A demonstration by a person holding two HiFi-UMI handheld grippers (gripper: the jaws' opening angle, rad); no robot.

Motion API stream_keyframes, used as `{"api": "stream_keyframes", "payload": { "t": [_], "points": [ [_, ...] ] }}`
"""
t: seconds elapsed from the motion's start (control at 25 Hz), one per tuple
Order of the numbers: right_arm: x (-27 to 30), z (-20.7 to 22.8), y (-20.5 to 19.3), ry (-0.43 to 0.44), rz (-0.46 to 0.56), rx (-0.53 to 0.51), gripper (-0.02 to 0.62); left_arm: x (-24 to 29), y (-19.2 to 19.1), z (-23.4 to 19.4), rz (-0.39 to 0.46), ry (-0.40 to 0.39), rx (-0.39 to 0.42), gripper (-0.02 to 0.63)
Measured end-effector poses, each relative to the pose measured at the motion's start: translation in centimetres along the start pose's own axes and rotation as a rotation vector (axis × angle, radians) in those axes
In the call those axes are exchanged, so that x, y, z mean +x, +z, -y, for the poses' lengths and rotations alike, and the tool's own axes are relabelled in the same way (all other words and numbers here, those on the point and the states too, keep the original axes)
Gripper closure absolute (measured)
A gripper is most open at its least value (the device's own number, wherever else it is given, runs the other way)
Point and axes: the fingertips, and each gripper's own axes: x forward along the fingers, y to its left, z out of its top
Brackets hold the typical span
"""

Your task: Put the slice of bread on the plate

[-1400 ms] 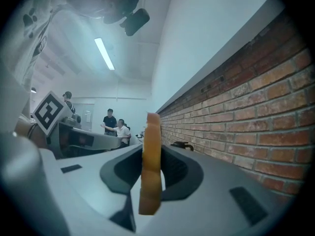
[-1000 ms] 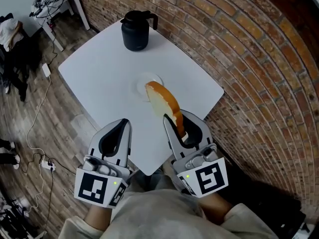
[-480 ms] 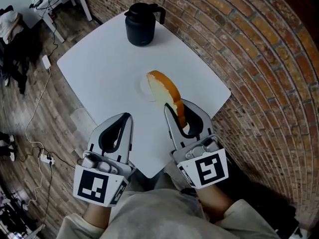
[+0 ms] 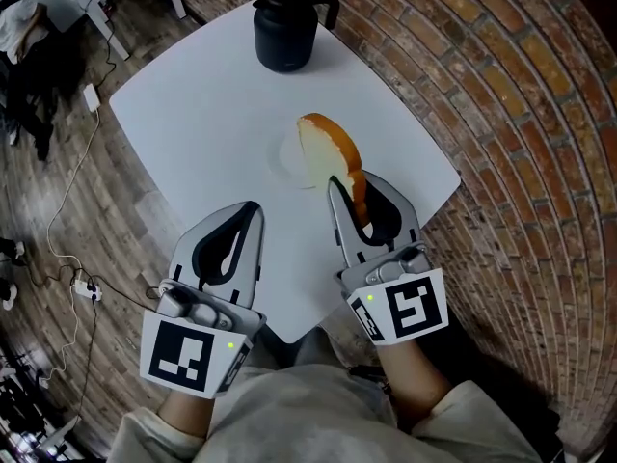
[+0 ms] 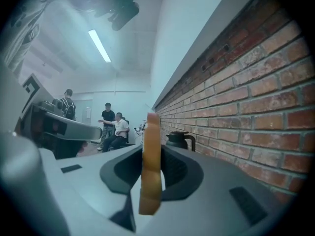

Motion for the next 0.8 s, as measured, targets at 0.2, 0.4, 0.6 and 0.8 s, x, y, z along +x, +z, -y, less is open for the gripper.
{"api": "stream_keyframes", "payload": {
  "t": [0.2, 0.4, 0.6, 0.8],
  "points": [
    [1.4, 1.1, -0.6, -0.001, -0.007, 0.011, 0.503, 1.0, 0.1, -0.1, 0.001, 0.003, -0.017, 0.595],
    [3.2, 1.5, -1.6, 0.017, -0.017, 0.025, 0.503, 1.6, 0.5, -0.4, 0.029, 0.012, -0.02, 0.595],
    [4.3, 1.4, -2.8, 0.027, -0.037, 0.034, 0.503, 1.2, -1.0, -0.8, -0.017, 0.029, -0.04, 0.595],
    [5.3, 1.1, -4.2, 0.039, -0.067, 0.049, 0.503, 0.8, -1.5, -1.3, -0.021, 0.05, -0.037, 0.595]
  ]
}}
